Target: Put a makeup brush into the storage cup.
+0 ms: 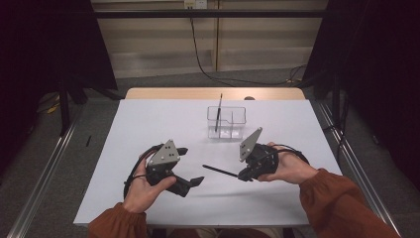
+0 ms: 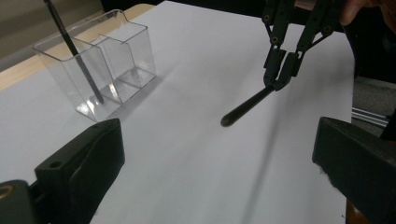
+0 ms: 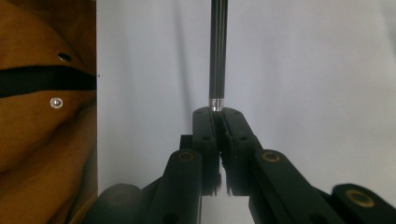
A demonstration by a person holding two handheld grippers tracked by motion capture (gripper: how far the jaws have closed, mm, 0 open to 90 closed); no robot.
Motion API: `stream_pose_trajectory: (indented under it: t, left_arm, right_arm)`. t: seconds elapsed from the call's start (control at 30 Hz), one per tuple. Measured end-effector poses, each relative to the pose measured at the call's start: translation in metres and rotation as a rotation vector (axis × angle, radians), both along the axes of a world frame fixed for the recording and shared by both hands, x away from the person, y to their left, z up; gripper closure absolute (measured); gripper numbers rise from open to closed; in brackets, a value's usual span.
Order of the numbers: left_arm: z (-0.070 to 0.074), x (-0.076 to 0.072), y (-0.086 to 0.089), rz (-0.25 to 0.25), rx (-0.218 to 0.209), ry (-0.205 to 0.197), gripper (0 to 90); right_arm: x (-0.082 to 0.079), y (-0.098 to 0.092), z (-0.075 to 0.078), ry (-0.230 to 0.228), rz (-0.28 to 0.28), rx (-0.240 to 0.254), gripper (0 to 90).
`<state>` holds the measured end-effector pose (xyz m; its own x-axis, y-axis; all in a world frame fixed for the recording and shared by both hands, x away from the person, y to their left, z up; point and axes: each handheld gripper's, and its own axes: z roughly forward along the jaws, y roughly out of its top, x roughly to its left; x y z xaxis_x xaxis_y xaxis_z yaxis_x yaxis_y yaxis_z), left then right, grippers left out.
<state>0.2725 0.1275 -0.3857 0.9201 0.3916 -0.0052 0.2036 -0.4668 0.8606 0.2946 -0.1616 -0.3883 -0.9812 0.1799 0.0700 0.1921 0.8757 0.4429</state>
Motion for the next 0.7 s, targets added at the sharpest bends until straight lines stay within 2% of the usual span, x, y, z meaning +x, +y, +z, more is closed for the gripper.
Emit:
stream_pose_trajectory:
  t: [0.03, 0.27, 0.4, 0.57, 0.7]
  left_arm:
    - [0.000, 0.000, -0.001, -0.003, 0.002, 0.000, 2.3]
    - [0.000, 0.003, -0.007, -0.022, 0.029, 0.016, 2.4]
    - [0.000, 0.005, -0.008, -0.032, 0.064, 0.021, 2.7]
    - [-0.001, 0.007, -0.011, -0.037, 0.081, 0.041, 2.6]
    - [-0.002, 0.008, -0.014, -0.056, 0.117, 0.049, 3.0]
  right_arm:
    - [-0.001, 0.001, 0.000, 0.004, -0.001, -0.019, 84.5]
    - [0.005, 0.006, 0.004, 0.011, 0.018, -0.063, 84.5]
    - [0.006, 0.009, 0.002, 0.017, 0.034, -0.104, 84.5]
    - [0.006, 0.014, 0.000, 0.022, 0.061, -0.154, 84.5]
    - [0.007, 0.017, 0.000, 0.029, 0.072, -0.182, 84.5]
